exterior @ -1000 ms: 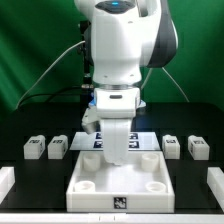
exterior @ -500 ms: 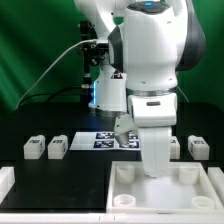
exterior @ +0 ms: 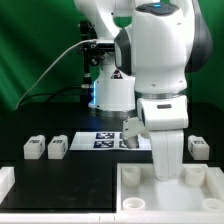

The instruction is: Assemble one leg

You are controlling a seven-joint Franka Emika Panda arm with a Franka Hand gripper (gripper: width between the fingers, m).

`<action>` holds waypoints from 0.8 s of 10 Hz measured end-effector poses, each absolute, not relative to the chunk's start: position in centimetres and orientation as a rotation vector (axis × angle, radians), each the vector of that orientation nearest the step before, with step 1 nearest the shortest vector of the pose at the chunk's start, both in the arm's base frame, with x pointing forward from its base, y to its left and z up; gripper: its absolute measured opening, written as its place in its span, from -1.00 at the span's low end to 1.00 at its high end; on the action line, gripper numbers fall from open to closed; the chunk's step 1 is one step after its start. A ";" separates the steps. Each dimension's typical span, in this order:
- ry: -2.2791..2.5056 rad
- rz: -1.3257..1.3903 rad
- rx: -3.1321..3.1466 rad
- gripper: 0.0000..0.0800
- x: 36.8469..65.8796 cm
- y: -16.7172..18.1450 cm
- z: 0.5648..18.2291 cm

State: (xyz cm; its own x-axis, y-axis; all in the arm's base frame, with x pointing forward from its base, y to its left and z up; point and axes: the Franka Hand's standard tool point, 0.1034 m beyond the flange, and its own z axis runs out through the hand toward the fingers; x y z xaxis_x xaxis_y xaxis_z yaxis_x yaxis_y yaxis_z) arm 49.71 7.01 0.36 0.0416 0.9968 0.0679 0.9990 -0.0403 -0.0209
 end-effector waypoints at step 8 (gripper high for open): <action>-2.129 -0.057 -2.227 0.59 49.8 6.8 0.5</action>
Offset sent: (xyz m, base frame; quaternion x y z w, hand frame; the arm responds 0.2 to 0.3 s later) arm 0.0000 0.0000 0.0000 0.0000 0.0000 0.0000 1.0000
